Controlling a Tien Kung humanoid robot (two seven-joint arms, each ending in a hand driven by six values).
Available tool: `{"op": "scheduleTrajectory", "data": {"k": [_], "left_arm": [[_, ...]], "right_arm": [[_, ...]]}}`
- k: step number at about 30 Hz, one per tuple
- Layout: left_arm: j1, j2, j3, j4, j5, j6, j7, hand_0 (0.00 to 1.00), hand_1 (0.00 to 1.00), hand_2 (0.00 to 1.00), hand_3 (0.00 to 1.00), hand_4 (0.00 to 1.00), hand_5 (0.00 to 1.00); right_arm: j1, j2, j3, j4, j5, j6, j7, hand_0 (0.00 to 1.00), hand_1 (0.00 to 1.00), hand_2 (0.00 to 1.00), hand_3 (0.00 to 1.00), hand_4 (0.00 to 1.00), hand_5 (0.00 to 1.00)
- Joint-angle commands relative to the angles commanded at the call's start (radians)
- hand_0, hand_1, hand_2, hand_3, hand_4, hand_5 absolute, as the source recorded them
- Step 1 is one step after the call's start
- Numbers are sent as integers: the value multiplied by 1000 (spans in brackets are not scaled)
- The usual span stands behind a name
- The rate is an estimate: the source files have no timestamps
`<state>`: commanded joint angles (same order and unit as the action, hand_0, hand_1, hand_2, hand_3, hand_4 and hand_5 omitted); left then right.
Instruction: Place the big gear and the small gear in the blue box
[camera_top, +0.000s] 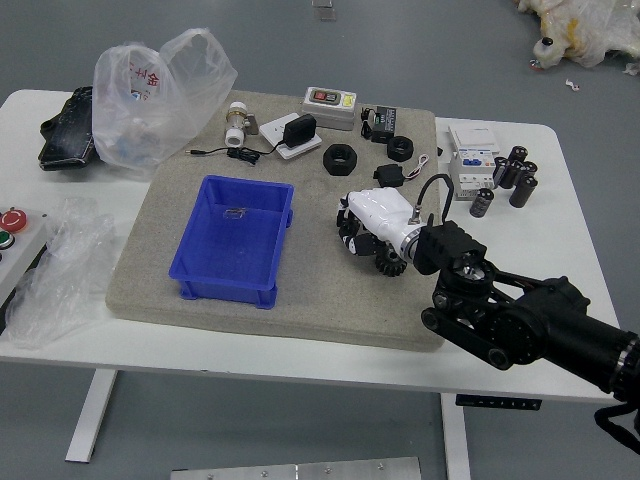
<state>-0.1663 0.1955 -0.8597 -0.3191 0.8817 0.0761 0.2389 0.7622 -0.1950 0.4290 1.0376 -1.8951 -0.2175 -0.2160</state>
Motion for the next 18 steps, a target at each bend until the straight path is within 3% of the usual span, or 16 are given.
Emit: {"op": "scheduleTrajectory", "data": {"k": [7,15,16,18], "left_arm": [[0,0,1,0,-2,0,-1,572,518,531,642,659,153],[-2,1,-3,-1,5,-1,2,572,517,531,643,659,152],[-2,1,-4,-1,6,-1,3,572,517,531,643,658,154],[-1,2,-6,-1,8,-2,4,572,517,531,643,658,154]], "right_arm": [[29,0,-1,133,-40,-8,-4,248,411,356,420,255,2],[88,27,-95,310,-70,-5,14,254,416,369,430,272,2],[93,31,-110,323,-73,-6,19,265,428,452,447,315,2],[99,39,-132,333,-78,-8,25,265,428,452,447,315,2]]}}
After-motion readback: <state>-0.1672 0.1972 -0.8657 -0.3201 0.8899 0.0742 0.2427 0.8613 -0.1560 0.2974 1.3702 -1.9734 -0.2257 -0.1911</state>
